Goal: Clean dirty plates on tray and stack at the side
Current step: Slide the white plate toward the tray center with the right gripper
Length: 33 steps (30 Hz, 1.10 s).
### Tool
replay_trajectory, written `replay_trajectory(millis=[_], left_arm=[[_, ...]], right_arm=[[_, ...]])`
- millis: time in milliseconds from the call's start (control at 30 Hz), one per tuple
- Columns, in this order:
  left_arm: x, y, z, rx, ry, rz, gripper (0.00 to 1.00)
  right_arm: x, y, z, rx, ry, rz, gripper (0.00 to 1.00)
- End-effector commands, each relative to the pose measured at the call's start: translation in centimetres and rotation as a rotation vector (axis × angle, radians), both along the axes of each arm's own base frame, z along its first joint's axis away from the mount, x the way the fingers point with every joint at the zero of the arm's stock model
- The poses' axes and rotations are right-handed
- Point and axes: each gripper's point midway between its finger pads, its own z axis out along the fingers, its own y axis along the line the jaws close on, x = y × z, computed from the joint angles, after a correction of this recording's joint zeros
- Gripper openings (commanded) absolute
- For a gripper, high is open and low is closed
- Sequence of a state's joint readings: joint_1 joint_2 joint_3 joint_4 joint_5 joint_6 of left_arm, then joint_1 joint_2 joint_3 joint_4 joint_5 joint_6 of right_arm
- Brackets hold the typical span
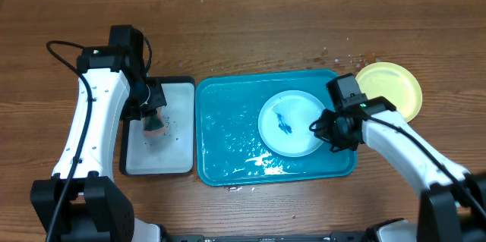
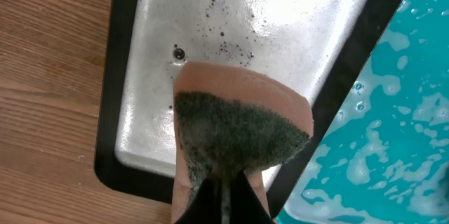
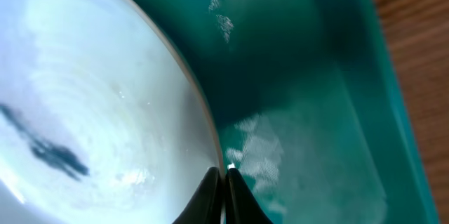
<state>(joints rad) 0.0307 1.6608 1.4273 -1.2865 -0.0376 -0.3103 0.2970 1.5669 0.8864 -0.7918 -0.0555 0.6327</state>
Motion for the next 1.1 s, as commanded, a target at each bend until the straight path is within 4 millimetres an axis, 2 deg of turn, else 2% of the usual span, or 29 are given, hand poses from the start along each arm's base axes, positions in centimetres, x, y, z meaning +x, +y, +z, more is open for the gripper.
replay_trajectory(millis=[0, 100, 400, 500, 667, 767, 1067], left_arm=[[0.0, -0.1, -0.3, -0.004, 0.01, -0.019, 0.04], [0.1, 0.0, -0.3, -0.003, 0.006, -0.019, 0.04], [0.9, 0.5, -0.6, 0.027, -0.023, -0.017, 0.04], [1.1, 0.5, -2.1, 0.026, -0.019, -0.015, 0.04], [0.4, -0.2, -6.4, -0.014, 0.04, -0.017, 0.04], [-0.2, -0.7, -8.0, -0.046, 0.088, -0.021, 0.04], [-0.8, -0.7, -10.5, -0.049, 0.17, -0.019, 0.04]], right_arm=[[0.6, 0.7, -0.6, 0.013, -0.003, 0.052, 0.04], [0.9, 1.5, -1.1, 0.046, -0.008, 0.102, 0.04], [0.8, 1.9, -1.5, 0.054, 0.002, 0.142, 0.04], [0.7, 2.3, -1.4, 0.078, 0.004, 0.16, 0.04], [0.6, 2.5, -1.4, 0.093, 0.008, 0.162, 0.04], [0.6, 2.7, -1.4, 0.1, 0.009, 0.163, 0.04], [0.6, 3.0, -1.3, 0.115, 0.003, 0.191, 0.04]])
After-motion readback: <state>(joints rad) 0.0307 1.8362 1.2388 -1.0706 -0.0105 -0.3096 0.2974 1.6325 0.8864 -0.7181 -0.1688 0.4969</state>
